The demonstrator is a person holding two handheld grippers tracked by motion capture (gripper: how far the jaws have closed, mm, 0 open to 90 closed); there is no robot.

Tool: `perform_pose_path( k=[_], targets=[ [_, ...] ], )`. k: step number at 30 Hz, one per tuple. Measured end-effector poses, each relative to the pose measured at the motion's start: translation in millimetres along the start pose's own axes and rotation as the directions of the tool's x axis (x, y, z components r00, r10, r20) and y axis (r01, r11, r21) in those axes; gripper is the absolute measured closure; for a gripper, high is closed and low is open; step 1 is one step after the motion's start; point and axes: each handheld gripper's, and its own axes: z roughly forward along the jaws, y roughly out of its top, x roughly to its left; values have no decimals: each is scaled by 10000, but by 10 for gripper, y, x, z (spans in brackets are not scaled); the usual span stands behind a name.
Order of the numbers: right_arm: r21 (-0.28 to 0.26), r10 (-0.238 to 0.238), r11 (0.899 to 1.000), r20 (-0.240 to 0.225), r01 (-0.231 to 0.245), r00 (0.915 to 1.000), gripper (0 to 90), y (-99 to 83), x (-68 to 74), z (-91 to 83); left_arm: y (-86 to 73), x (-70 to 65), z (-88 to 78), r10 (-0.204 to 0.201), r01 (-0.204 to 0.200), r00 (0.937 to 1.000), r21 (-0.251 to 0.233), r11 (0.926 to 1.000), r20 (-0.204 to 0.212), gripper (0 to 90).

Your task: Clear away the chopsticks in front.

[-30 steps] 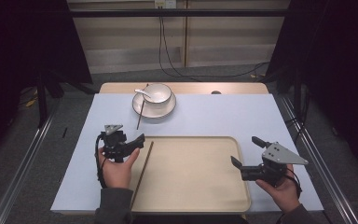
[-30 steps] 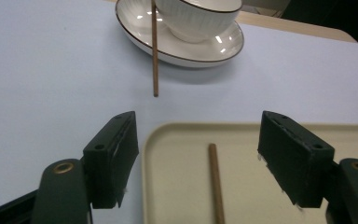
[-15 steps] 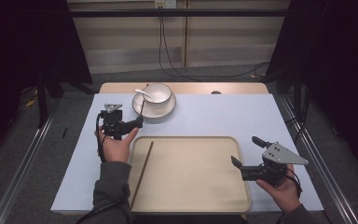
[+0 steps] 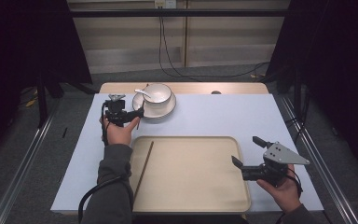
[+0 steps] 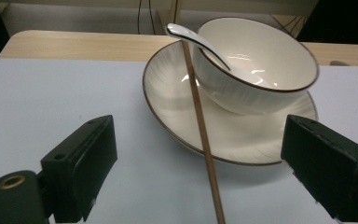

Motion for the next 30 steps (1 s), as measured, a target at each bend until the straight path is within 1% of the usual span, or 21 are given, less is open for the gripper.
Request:
perform_pose_path(
  k=[2,5,7,8,9,12,13,14,16,17,18,19,21,22,23,24,25,27,28,30],
  targets=[
    [-17,1,10000,10,-1,10000,33,1,-5,0,6,21,78,51,-50,10000,153,9999,-81,105],
    [-18,13,10000,18,-13,10000,33,1,-6,-1,1,40,209,280,-273,9994,340,9990,-197,132],
    [13,55,10000,-24,-55,10000,32,1,-6,-3,2,38,234,315,-308,9993,380,9988,-202,161],
    [30,-22,10000,-83,22,10000,32,-1,-13,-4,1,40,258,292,-285,9994,431,9987,-162,191],
    [11,-6,10000,-97,6,10000,32,-2,-14,-2,4,43,298,255,-250,9996,540,9982,-77,240],
    [46,-5,10000,-62,6,10000,32,-2,-11,-1,9,48,338,344,-345,9994,634,9974,35,357],
    [47,0,10000,-104,0,9999,32,-2,-11,-1,12,46,363,414,-413,9991,617,9972,-10,357],
    [67,20,10000,-108,-20,9999,32,-1,-9,-2,17,43,372,387,-382,9992,631,9973,-75,378],
    [62,-8,10000,-85,8,10000,32,-3,-11,-1,43,42,404,341,-336,9994,805,9962,-47,451],
    [63,-8,10000,-87,8,10000,32,-3,-13,-1,64,33,435,497,-501,9987,932,9944,60,475],
    [65,25,10000,-57,-24,10000,32,-4,-14,-1,78,24,448,523,-523,9986,938,9942,24,499],
    [74,25,10000,-62,-25,10000,32,-5,-16,-1,92,18,467,455,-456,9990,1021,9937,34,521],
    [68,81,9999,-98,-80,9999,32,-6,-18,0,106,17,480,453,-459,9989,1102,9928,84,550],
    [59,64,10000,-106,-64,9999,32,-6,-21,1,125,4,518,476,-474,9989,1221,9914,18,555],
    [51,70,10000,-119,-69,9999,32,-5,-23,0,129,6,534,460,-458,9989,1374,9895,11,581],
    [51,70,10000,-119,-69,9999,32,-5,-23,0,129,6,534,460,-458,9989,1374,9895,11,609],
    [50,101,9999,-127,-101,9999,32,-4,-20,-5,130,-2,575,449,-451,9990,1443,9885,46,620],
    [42,93,9999,-127,-92,9999,32,-5,-20,-5,128,-4,593,482,-486,9988,1511,9873,66,628],
    [49,93,9999,-132,-92,9999,32,-5,-18,-6,126,-10,618,459,-448,9989,1595,9862,-31,648],
    [72,115,9999,-113,-114,9999,32,-6,-19,-8,124,-14,640,296,-297,9996,1540,9876,26,660]
  ],
)
